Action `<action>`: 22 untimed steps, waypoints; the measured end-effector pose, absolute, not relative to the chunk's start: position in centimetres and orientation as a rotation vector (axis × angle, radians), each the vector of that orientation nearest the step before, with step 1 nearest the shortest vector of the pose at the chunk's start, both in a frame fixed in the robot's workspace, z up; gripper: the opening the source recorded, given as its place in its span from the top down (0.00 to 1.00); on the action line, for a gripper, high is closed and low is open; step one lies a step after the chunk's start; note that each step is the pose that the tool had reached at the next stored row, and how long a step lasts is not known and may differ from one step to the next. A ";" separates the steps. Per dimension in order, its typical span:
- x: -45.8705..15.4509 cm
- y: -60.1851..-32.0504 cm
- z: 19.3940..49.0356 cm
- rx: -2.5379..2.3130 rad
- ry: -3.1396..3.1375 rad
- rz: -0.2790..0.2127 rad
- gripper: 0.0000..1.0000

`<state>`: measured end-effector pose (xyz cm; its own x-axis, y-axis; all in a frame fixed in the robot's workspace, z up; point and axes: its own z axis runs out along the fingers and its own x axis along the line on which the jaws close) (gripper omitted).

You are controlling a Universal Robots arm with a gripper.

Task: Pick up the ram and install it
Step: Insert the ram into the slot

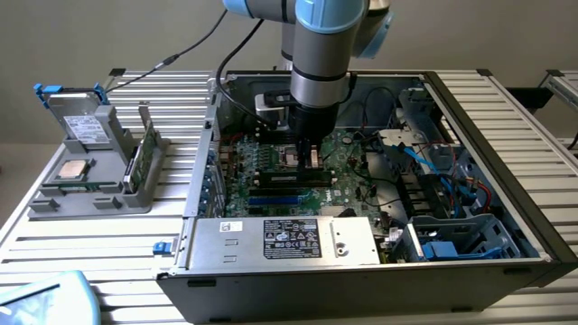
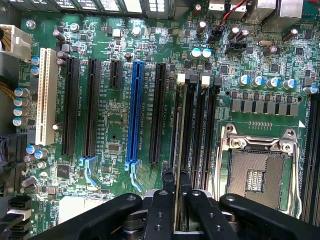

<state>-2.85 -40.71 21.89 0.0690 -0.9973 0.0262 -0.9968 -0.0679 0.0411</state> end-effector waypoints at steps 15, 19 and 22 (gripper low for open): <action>-3.2 -40.7 23.7 2.261 -2.111 -0.014 0.54; -3.3 -40.7 23.8 2.261 -2.111 -0.014 0.54; -3.3 -40.7 23.8 2.261 -2.111 -0.014 0.63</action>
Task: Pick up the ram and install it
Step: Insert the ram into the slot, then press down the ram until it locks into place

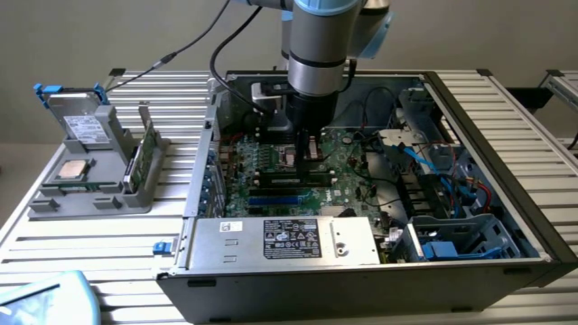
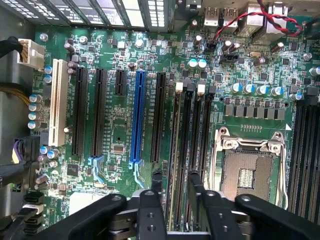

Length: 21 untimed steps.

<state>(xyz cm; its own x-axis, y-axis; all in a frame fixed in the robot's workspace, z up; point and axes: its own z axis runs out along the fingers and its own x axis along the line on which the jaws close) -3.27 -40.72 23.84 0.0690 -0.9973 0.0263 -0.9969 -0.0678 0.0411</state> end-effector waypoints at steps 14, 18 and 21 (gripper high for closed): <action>-3.3 -40.7 23.9 2.261 -2.111 -0.014 0.90; -3.3 -40.7 23.9 2.261 -2.111 -0.014 0.90; -3.3 -40.7 23.9 2.261 -2.111 -0.014 0.90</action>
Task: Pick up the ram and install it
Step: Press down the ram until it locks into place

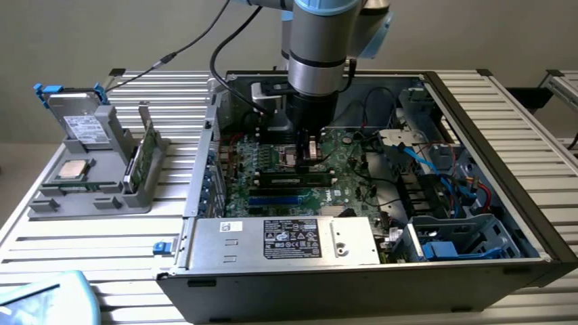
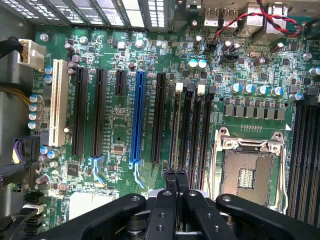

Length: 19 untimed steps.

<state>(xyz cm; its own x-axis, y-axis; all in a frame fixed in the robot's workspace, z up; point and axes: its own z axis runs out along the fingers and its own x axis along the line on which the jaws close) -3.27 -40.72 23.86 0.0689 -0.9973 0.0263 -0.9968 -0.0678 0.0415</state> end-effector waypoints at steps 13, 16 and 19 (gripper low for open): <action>-0.5 -40.8 23.7 2.262 -2.112 -0.016 0.90; -0.5 -40.8 23.3 2.262 -2.112 -0.016 0.90; -0.5 -40.8 22.8 2.262 -2.111 -0.016 0.90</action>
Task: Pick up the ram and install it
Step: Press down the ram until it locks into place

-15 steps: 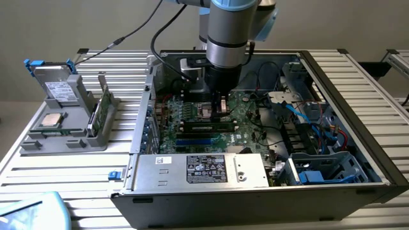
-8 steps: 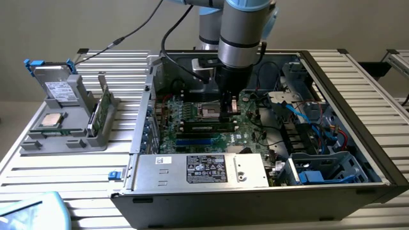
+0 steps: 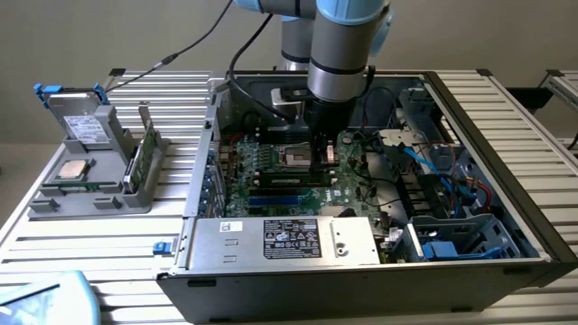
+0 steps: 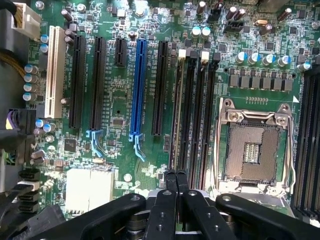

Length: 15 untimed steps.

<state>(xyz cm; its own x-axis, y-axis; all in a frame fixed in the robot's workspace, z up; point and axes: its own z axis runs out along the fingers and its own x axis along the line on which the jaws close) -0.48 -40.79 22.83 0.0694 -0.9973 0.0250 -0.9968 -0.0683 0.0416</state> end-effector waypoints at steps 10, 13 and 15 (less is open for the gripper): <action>-0.5 -40.8 23.3 2.262 -2.112 -0.016 0.90; -0.8 -40.8 23.8 2.262 -2.112 -0.016 0.90; -1.2 -40.8 23.8 2.263 -2.112 -0.016 0.90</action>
<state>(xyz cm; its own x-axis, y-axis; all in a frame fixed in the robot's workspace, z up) -1.16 -40.77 23.76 0.0693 -0.9973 0.0239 -0.9968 -0.0683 0.0412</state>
